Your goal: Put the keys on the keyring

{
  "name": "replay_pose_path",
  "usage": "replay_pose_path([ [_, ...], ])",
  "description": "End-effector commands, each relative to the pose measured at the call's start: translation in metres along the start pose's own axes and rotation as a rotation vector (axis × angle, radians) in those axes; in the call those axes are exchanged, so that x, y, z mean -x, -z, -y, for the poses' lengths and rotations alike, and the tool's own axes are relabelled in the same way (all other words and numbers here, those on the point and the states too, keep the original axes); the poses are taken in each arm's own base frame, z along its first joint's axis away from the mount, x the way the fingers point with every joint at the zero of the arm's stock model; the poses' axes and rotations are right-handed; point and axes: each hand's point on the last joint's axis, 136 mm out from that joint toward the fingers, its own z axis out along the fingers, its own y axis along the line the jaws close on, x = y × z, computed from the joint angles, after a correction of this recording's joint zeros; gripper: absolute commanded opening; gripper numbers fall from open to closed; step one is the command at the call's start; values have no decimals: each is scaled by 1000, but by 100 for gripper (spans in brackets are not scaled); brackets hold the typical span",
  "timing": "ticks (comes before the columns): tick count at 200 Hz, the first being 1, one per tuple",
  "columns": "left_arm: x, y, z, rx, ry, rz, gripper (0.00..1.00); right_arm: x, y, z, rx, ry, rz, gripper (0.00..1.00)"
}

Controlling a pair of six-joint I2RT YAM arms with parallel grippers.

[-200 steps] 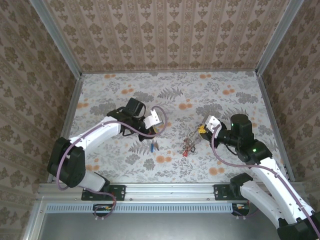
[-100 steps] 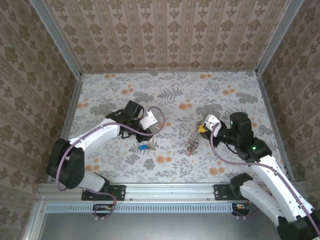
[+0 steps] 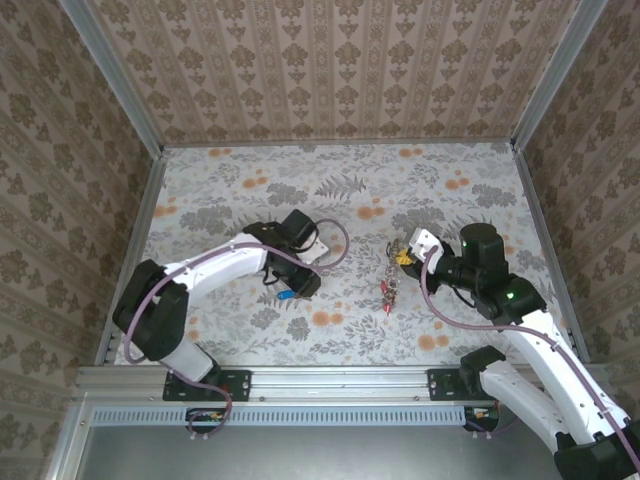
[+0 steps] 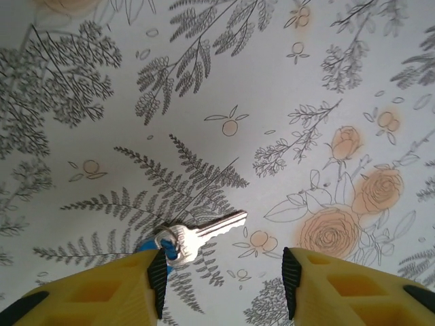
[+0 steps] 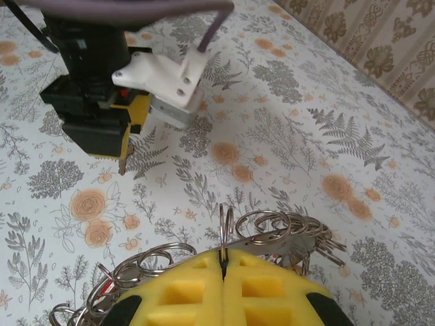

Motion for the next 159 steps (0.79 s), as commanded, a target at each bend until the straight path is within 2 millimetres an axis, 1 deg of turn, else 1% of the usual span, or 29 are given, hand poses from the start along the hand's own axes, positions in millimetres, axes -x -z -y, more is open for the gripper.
replay_pose_path([
  [1,-11,-3,-18,127,119,-74,48,23,12,5,-31,45,55,0],
  [27,-14,-4,-27,196,127,-92,48,24,14,5,-36,50,53,0],
  [46,-19,-8,-30,213,129,-118,44,24,14,6,-39,48,55,0],
  [56,-20,-11,-28,200,125,-130,40,25,14,6,-41,47,60,0],
  [72,-20,-15,-23,174,121,-136,38,26,14,6,-41,49,62,0],
  [106,-21,-19,-21,161,121,-141,38,28,16,7,-48,49,64,0],
  [123,-22,-23,-25,187,118,-149,38,30,17,7,-52,49,72,0],
  [159,-20,-28,-26,188,115,-149,34,33,21,7,-60,48,85,0],
])
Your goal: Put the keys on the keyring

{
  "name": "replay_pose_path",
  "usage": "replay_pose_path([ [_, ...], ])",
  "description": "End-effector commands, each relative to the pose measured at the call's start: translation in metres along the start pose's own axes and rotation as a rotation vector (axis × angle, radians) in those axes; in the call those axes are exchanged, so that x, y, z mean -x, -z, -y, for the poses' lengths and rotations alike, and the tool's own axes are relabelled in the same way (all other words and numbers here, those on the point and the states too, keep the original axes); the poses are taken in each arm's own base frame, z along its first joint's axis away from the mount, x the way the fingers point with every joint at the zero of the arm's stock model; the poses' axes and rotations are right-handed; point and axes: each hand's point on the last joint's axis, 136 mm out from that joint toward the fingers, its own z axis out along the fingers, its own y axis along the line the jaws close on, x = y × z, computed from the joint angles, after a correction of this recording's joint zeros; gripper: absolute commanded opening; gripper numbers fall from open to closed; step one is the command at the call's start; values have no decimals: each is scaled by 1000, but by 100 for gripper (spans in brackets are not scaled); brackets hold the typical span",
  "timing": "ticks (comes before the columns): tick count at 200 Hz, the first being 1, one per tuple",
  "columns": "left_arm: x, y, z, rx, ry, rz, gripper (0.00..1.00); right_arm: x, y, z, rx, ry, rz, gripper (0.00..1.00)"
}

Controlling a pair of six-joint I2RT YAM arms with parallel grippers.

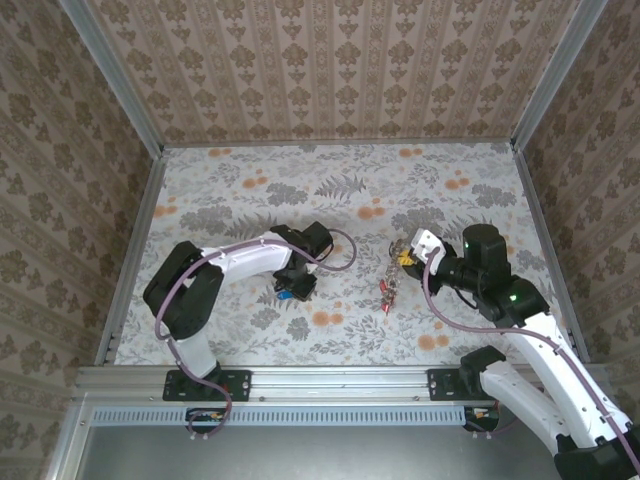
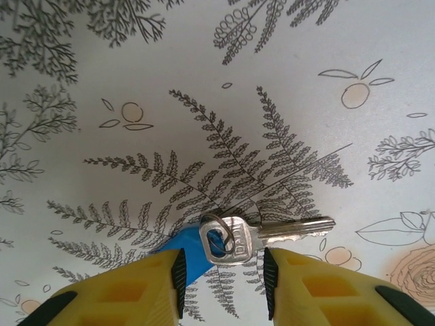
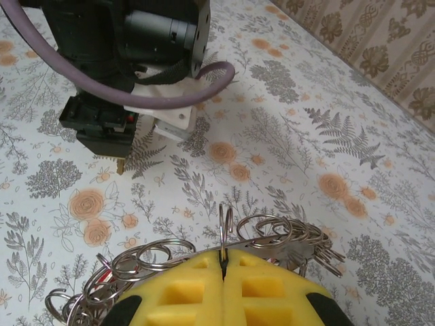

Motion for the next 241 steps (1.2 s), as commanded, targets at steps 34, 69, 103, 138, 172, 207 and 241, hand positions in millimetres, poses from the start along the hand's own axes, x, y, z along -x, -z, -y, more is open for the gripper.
replay_pose_path([
  [34,3,-1,-8,53,16,7,24,32,18,6,-48,44,89,0],
  [69,3,-2,-12,54,23,13,20,34,19,7,-50,44,95,0],
  [103,5,-3,-6,18,20,26,24,36,20,7,-50,41,105,0],
  [138,5,-5,-7,24,27,24,26,37,19,6,-44,39,108,0],
  [172,3,-7,-10,41,31,19,22,37,19,6,-45,40,110,0],
  [207,0,-7,-12,49,29,8,17,37,19,6,-43,38,110,0],
  [241,-3,-4,-13,47,32,5,16,38,19,5,-38,39,112,0],
])
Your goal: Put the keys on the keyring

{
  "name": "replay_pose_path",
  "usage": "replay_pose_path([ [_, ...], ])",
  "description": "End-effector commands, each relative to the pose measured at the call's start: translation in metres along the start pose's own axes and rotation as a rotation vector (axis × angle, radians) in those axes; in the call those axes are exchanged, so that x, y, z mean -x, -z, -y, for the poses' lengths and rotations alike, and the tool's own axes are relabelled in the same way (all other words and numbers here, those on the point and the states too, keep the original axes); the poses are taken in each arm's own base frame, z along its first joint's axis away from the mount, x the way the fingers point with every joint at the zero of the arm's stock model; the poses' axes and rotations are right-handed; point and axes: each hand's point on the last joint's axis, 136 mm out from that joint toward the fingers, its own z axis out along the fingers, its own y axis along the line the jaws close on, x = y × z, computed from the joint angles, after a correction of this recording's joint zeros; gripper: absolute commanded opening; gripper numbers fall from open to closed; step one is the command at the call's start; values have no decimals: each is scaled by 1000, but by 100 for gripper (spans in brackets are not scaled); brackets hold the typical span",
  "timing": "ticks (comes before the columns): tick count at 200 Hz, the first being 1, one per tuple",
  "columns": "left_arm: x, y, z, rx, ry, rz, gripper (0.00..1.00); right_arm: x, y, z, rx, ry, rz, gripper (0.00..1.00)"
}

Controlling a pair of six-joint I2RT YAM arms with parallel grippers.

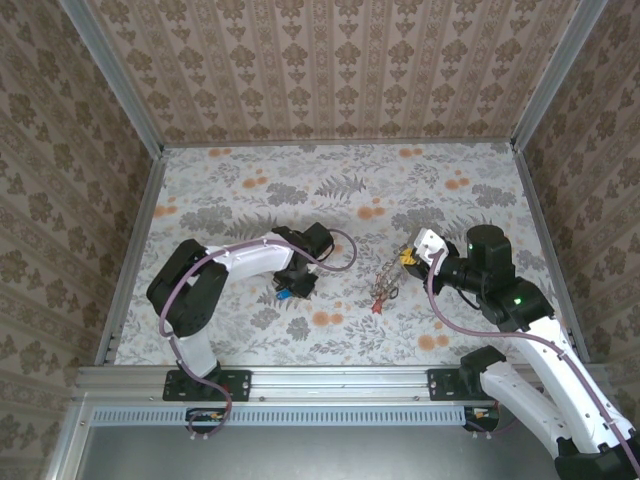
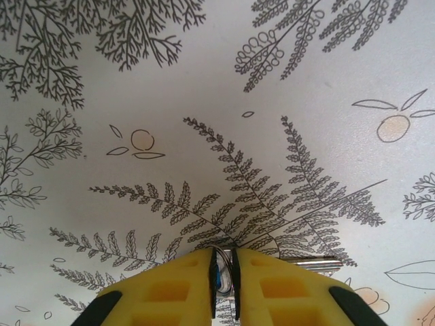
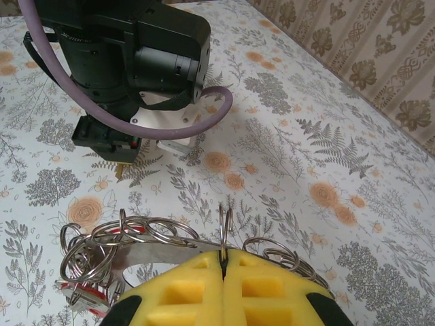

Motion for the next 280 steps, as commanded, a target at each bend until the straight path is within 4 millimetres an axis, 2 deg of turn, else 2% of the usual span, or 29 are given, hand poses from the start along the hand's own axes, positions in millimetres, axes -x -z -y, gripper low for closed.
replay_pose_path([
  [1,-10,4,-8,16,23,-18,16,30,11,5,-25,30,89,0],
  [68,-11,12,-19,47,33,-4,13,33,8,6,-16,33,95,0],
  [102,-14,8,-23,56,30,-15,15,33,8,6,-12,32,96,0],
  [150,-18,2,-16,16,59,-27,15,34,9,6,-12,32,95,0],
  [257,-25,4,-18,18,83,-41,15,31,7,4,-9,31,90,0],
  [280,-26,7,-17,11,88,-31,20,30,7,4,-5,29,88,0],
])
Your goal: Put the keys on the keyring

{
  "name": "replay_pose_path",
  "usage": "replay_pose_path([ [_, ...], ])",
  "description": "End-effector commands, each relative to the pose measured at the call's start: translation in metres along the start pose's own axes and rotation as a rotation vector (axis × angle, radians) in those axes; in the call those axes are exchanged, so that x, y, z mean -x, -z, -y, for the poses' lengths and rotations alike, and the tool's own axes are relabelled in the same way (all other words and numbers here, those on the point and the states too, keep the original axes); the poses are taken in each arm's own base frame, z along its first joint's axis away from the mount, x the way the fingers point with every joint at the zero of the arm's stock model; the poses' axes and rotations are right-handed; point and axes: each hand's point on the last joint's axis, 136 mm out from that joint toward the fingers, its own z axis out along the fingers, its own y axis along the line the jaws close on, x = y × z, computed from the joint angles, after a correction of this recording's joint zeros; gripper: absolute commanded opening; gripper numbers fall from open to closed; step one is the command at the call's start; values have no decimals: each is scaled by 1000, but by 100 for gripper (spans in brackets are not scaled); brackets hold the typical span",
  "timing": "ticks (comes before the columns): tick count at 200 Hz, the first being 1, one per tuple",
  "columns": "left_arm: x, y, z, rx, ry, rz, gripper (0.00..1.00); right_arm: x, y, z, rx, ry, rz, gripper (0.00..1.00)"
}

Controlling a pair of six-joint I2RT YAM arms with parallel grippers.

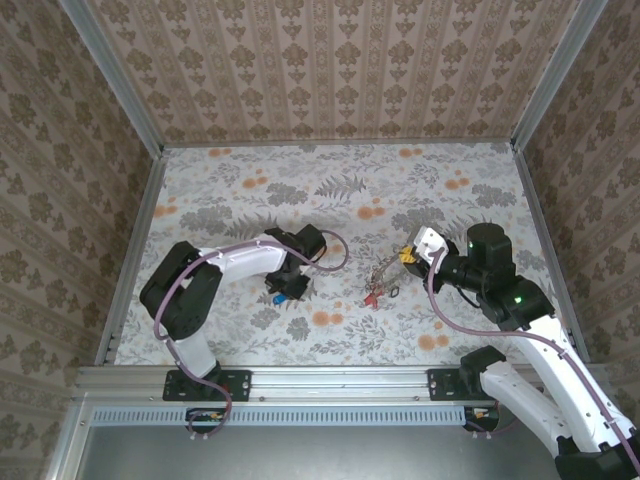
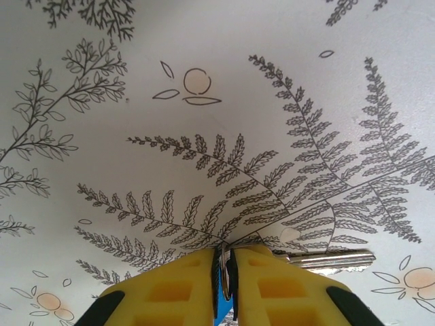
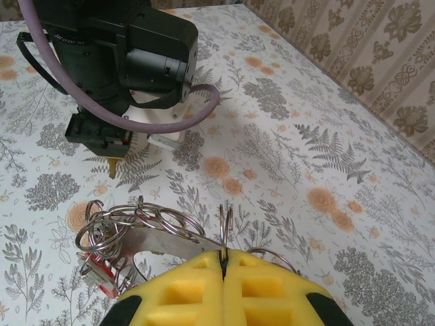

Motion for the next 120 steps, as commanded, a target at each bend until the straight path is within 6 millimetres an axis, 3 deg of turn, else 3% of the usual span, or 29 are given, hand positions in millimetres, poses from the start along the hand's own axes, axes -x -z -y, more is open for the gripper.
replay_pose_path([
  [1,-10,8,-2,-13,35,-6,20,24,6,2,-5,22,79,0],
  [120,-22,2,1,-27,59,-35,18,24,5,1,-1,20,87,0],
])
